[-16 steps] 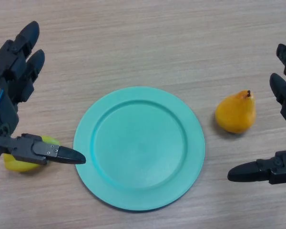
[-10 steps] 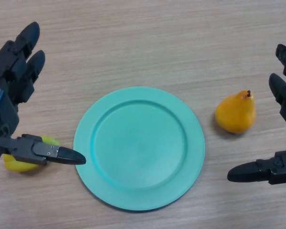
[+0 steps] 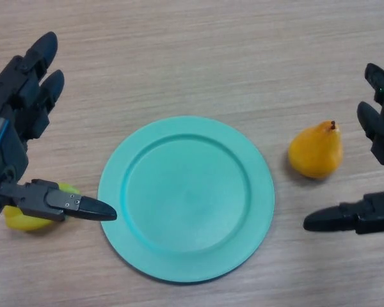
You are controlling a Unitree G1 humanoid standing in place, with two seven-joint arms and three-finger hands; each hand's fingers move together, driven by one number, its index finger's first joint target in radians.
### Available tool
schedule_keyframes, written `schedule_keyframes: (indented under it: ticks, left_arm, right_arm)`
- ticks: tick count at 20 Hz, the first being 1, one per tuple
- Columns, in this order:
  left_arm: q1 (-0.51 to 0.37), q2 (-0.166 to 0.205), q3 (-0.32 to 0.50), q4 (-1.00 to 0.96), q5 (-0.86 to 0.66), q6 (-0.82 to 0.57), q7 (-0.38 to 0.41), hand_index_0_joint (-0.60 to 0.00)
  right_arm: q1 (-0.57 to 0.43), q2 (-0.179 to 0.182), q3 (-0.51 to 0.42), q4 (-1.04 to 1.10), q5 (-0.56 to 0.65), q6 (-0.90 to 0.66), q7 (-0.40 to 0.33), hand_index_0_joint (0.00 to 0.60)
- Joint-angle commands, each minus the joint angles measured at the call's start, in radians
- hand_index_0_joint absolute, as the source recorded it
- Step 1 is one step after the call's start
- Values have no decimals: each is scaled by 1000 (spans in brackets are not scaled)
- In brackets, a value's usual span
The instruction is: Pick up the yellow pear and place it on the plate
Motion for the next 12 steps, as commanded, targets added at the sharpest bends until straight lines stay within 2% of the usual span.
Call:
schedule_keyframes:
  ticks: [1,4,7,12]
  left_arm:
    - [-29,43,42,-53,-18,-113,9,0]
    - [-31,40,42,-43,-21,-129,21,0]
    - [-30,43,45,-40,-26,-131,20,0]
    - [-28,43,50,-31,-21,-143,23,0]
  right_arm:
    - [-68,-54,-66,40,-22,-221,20,0]
    - [-122,-74,-76,198,-31,-339,13,0]
    - [-205,-108,-75,414,-61,-478,0,0]
    - [-321,-139,-56,725,-97,-643,-30,0]
